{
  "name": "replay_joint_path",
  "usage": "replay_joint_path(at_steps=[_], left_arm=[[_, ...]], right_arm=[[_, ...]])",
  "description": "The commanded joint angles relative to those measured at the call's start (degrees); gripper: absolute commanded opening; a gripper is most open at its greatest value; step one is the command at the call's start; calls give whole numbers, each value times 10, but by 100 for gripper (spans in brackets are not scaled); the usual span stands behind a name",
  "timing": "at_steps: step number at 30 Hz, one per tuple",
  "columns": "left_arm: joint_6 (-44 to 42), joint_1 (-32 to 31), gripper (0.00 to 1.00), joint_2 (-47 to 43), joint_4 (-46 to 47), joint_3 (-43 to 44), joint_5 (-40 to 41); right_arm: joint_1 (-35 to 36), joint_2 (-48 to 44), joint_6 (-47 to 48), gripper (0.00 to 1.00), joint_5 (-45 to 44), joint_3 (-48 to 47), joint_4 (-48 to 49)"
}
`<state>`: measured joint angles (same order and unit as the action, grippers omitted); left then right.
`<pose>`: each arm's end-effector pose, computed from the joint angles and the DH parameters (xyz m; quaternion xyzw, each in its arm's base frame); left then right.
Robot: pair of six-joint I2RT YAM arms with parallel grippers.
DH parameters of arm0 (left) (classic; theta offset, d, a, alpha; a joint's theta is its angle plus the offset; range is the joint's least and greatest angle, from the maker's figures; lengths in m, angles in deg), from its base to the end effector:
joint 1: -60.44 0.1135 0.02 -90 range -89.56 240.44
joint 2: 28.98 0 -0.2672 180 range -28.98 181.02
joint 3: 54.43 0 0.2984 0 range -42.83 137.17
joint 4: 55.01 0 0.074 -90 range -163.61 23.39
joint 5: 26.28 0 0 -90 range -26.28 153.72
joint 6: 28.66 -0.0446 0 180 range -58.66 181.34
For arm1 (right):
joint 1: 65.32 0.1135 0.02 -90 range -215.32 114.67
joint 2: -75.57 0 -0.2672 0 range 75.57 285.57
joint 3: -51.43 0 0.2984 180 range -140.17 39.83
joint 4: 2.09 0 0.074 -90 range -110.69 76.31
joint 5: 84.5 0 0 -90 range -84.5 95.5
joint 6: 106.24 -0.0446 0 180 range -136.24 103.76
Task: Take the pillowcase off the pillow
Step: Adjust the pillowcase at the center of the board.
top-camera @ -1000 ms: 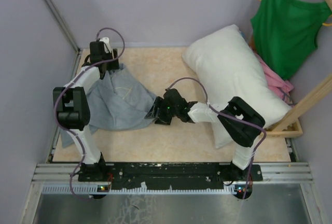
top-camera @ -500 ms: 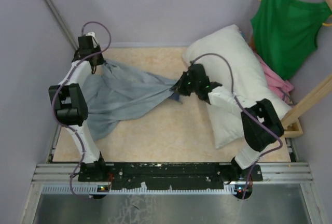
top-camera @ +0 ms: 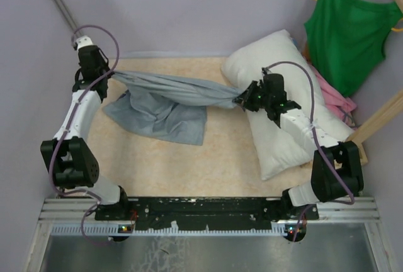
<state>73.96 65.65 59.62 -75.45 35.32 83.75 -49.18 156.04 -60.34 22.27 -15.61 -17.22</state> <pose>0.4181 0.0535 0.3483 -0.2239 0.7779 0.1047 0.5778 0.3504 0.1148 0.2519 0.1332 0.8433 0.3620 0.3742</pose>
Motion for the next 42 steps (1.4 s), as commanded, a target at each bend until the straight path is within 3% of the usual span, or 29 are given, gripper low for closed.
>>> replay_joint_path(at_steps=[1, 6, 9, 12, 15, 18, 19, 21, 23, 24, 25, 30, 34, 35, 39, 42], left_arm=[[0, 22, 0, -10, -10, 3, 60], [-7, 20, 0, -73, -55, 65, -7], [-33, 16, 0, -110, -69, 101, -37], [-87, -16, 0, -131, -59, 104, -90], [-150, -87, 0, -113, -49, 84, -105], [-140, -144, 0, -17, -131, 115, -152], [-131, -153, 5, 12, -159, 126, -165], [-111, -158, 49, 49, -205, 142, -188], [-97, -155, 87, 53, -216, 139, -161], [-94, -149, 98, 46, -210, 132, -160], [-93, -135, 100, 38, -199, 122, -185], [-12, -30, 100, 26, -165, 97, -345], [20, 20, 100, 56, -138, 61, -390], [15, 22, 98, 71, -132, 55, -402], [-5, 17, 73, 141, -91, 33, -510], [-31, -13, 70, 184, -87, 34, -484]], right_arm=[[-15, -13, 78, 0, -15, -52, -53], [65, -1, 163, 0, 18, -189, -93], [79, 2, 151, 0, 92, -222, -53], [79, 2, 136, 0, 117, -225, -30], [64, 11, 124, 0, 96, -196, -29], [-18, 28, -2, 0, 152, -102, 54], [-47, 37, -58, 0, 179, -64, 96], [-86, 55, -129, 0, 208, -14, 142], [-99, 64, -107, 0, 199, -6, 98], [-100, 65, -99, 0, 192, -7, 81], [-101, 65, -89, 0, 189, -6, 73], [-112, 70, -100, 0, 184, 1, 79], [-124, 72, -102, 0, 181, -7, 71], [-126, 72, -97, 0, 179, -10, 63], [-127, 80, -92, 0, 181, -14, 59], [-127, 86, -99, 0, 190, -10, 71]])
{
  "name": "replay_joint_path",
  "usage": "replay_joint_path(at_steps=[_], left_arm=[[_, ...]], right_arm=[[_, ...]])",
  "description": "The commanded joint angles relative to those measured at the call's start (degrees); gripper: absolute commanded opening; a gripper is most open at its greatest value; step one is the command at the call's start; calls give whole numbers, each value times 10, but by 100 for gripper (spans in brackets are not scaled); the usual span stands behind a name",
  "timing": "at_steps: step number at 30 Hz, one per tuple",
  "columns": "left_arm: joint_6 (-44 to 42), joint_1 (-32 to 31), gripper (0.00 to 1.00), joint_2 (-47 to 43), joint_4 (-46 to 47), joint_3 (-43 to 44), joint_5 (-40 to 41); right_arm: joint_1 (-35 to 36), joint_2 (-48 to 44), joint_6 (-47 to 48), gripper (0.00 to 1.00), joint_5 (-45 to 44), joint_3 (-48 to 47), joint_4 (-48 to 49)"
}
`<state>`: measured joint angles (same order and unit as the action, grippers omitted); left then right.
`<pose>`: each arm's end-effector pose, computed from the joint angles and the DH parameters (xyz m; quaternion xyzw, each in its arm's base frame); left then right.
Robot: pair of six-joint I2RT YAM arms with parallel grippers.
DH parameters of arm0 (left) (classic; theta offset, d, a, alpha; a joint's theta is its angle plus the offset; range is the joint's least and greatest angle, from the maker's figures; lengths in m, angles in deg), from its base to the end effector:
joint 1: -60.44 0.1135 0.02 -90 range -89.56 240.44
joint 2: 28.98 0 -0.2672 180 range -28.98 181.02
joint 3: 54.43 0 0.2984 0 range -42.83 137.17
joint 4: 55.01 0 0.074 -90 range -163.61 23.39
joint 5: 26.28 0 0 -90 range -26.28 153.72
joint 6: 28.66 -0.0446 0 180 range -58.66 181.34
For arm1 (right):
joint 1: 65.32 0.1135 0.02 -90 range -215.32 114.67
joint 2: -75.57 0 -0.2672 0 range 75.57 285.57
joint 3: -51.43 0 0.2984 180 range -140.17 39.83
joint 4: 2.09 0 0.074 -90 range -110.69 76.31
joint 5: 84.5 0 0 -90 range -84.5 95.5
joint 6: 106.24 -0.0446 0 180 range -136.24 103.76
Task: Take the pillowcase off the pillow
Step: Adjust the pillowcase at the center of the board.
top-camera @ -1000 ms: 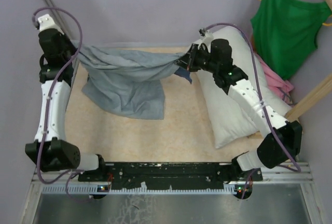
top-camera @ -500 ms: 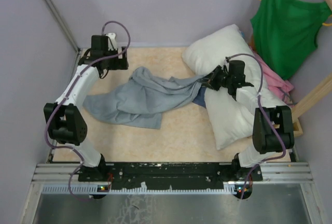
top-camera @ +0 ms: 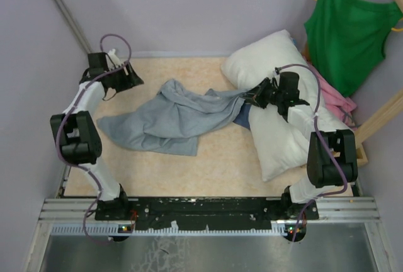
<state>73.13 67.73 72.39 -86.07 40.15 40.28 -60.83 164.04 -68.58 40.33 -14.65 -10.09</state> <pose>0.4583 0.0407 0.2697 -0.0577 0.8821 -0.1992 0.4229 0.3810 0.0555 0.2110 0.1998 0.8171 0.4541 0.2935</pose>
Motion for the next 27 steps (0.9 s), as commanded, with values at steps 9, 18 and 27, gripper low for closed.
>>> replay_joint_path(at_steps=[9, 18, 27], left_arm=[[-44, -86, 73, 139, 10, -7, 27], [-46, -98, 0, 173, -46, 56, 16], [26, -9, 0, 0, -110, 323, 215]], right_arm=[[-11, -4, -14, 0, 11, 1, 8], [-9, -1, -46, 0, 25, -14, 33], [-88, 13, -148, 0, 13, -263, 155]])
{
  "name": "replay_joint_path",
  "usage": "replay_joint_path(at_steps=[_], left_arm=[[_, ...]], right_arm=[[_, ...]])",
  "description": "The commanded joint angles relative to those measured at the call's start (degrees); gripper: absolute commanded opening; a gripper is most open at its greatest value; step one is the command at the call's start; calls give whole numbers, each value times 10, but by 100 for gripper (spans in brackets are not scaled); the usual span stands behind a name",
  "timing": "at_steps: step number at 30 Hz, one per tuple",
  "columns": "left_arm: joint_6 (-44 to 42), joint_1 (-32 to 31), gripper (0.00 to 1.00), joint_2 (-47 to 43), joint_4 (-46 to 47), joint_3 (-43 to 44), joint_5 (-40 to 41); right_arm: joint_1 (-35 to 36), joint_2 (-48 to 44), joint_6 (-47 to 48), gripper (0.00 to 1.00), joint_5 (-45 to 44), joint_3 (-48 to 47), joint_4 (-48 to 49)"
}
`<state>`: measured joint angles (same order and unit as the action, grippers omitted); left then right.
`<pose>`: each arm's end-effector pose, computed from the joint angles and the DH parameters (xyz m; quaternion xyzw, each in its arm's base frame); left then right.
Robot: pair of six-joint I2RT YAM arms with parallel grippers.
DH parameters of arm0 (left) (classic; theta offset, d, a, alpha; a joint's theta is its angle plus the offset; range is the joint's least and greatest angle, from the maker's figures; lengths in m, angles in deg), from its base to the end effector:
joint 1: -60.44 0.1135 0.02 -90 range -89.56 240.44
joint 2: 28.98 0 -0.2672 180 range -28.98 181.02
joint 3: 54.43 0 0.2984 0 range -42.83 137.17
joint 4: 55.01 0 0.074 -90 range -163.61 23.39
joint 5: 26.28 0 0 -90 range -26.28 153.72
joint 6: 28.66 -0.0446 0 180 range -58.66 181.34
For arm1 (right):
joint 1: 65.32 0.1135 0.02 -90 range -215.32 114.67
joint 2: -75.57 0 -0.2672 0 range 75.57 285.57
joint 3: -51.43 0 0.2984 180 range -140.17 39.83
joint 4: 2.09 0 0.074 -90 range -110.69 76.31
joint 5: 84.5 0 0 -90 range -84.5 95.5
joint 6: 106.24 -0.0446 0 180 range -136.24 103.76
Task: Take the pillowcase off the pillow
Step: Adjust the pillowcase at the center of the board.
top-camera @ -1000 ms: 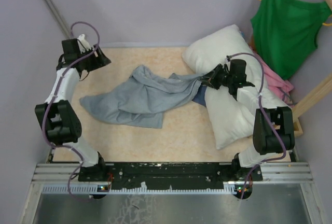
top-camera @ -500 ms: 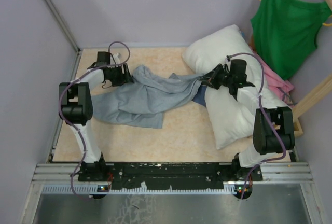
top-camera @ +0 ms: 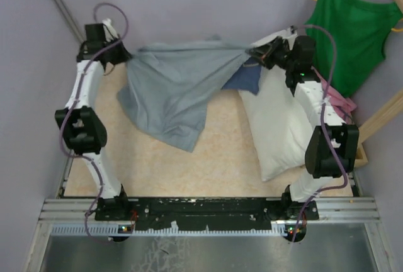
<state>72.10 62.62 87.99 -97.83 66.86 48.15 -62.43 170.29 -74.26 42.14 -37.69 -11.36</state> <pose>0.5303 0.0082 0.3013 -0.0421 0.8933 -0.1539 0.4201 0.4432 0.0490 0.3225 0.1783 0.7557 0.5081 0.3726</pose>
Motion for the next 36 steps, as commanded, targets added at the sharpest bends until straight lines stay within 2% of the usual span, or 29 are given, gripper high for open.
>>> replay_joint_path(at_steps=[1, 5, 7, 10, 11, 12, 13, 14, 15, 17, 20, 22, 25, 27, 32, 33, 36], left_arm=[[38, 45, 0, -202, 23, 26, 165], [51, 46, 0, -360, 91, -180, 243], [77, 46, 0, -390, 65, -285, 212], [112, 45, 0, -418, 16, -407, 104], [118, 42, 0, -435, 14, -457, 82], [124, 40, 0, -466, 14, -503, 73], [126, 39, 0, -488, 16, -542, 71], [124, 37, 0, -512, 23, -577, 69], [120, 38, 0, -530, 33, -605, 65], [107, 37, 0, -541, 34, -632, 61], [86, 35, 0, -517, 4, -619, 42], [76, 33, 0, -498, -20, -598, 35], [70, 33, 0, -497, -24, -592, 30], [64, 32, 0, -502, -27, -596, 27], [95, 29, 0, -527, -33, -652, -14], [109, 19, 0, -537, -25, -672, -25], [185, -42, 0, -560, -42, -676, 25]], right_arm=[[-89, -52, -108, 0, -2, -26, 187], [-89, -42, -26, 0, -2, -6, 78], [-80, -55, -20, 0, 7, 79, 97], [-78, -97, -13, 0, 10, 221, 120], [-78, -110, 13, 12, 4, 256, 102], [-76, -120, 35, 35, 1, 270, 76], [-74, -127, 66, 54, -4, 270, 28], [-71, -131, 98, 69, -18, 261, -25], [-67, -136, 124, 79, -40, 249, -67], [-55, -149, 153, 87, -89, 220, -114], [-6, -179, 172, 91, -193, 168, -135], [51, -194, 190, 92, -276, 125, -143], [165, -169, 242, 84, -356, 52, -137], [242, -110, 281, 82, -343, -15, -140], [378, 110, 315, 85, -220, -222, -207], [402, 145, 319, 85, -216, -257, -217], [454, 247, 316, 84, -179, -353, -240]])
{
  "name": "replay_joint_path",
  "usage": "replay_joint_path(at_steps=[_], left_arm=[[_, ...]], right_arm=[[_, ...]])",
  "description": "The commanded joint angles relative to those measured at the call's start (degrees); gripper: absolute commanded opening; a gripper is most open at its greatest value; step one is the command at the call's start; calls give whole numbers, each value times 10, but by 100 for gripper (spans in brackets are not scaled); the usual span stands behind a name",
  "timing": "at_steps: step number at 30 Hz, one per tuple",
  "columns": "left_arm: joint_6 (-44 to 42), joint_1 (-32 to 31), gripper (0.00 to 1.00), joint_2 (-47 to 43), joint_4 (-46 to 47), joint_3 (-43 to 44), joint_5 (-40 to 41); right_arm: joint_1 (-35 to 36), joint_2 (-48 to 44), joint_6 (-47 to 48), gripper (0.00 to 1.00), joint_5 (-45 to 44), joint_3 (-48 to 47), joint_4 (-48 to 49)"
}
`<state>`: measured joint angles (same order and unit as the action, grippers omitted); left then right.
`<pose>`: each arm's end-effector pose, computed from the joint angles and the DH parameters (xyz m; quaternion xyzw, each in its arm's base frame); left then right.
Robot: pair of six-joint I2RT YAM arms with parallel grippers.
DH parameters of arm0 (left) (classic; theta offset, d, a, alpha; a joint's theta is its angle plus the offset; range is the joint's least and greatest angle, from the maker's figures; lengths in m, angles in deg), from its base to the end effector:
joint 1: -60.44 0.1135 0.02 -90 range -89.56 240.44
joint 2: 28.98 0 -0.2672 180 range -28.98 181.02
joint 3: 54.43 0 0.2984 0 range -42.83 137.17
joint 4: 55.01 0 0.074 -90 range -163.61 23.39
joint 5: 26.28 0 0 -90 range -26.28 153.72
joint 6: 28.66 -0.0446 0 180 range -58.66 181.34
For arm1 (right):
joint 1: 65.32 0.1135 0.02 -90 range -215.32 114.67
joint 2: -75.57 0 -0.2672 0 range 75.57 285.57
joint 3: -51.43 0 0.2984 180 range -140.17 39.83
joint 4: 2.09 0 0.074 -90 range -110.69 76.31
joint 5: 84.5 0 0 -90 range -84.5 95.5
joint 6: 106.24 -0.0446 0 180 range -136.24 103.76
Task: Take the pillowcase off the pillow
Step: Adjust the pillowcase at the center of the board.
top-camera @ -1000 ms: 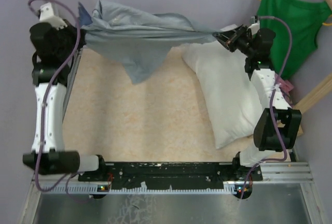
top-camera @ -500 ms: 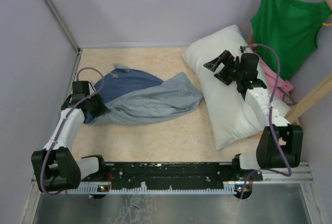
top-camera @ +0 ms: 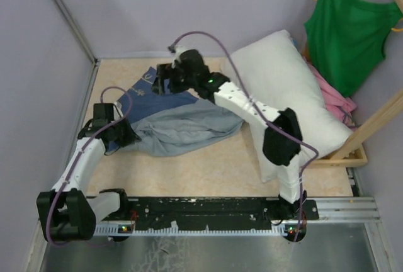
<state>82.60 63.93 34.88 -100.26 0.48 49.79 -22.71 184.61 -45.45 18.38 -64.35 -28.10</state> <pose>0.2658 0.0055 0.2118 -0.1660 0.9306 -0.1611 0.2836 0.3719 0.3556 0.3623 -0.1590 0.7972 0.4114 0.4122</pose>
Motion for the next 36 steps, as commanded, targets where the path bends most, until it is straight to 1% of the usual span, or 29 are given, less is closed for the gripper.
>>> replay_joint_path(at_steps=[1, 4, 8, 12, 15, 16, 18, 20, 21, 22, 24, 27, 31, 34, 36], left_arm=[[107, -70, 0, -33, -25, -17, 19], [176, -82, 0, -54, -39, -52, 8], [247, -83, 0, -107, -54, -110, 7], [267, -84, 0, -143, -62, -142, 7], [272, -84, 0, -145, -71, -153, -3], [273, -83, 0, -145, -68, -157, -9], [274, -83, 0, -141, -64, -162, -11], [275, -83, 0, -136, -60, -164, -10], [276, -84, 0, -134, -59, -165, -7], [278, -84, 0, -132, -58, -166, -4], [285, -84, 0, -128, -61, -167, 6], [296, -83, 0, -129, -77, -162, 30], [302, -84, 0, -135, -65, -171, 32], [301, -83, 0, -123, -59, -169, 29], [274, -84, 8, -107, -40, -160, 1]], right_arm=[[63, 132, 22, 84, 70, -108, -78], [78, 205, 10, 81, 96, -155, -104], [96, 239, 20, 72, 115, -166, -122], [104, 248, 15, 65, 108, -138, -110], [104, 251, 9, 54, 101, -115, -101], [104, 248, 9, 48, 102, -105, -97], [102, 232, 0, 29, 115, -58, -74], [95, 212, -20, 11, 142, -2, -32], [90, 204, -34, 3, 170, 25, -10], [83, 197, -48, 0, 196, 51, 10], [68, 177, -76, 0, 240, 111, 49], [44, 127, -87, 0, 261, 215, 83], [23, 64, -43, 0, 255, 306, 61], [22, 39, -6, 0, 283, 342, 44], [22, 30, 17, 0, 291, 353, 28]])
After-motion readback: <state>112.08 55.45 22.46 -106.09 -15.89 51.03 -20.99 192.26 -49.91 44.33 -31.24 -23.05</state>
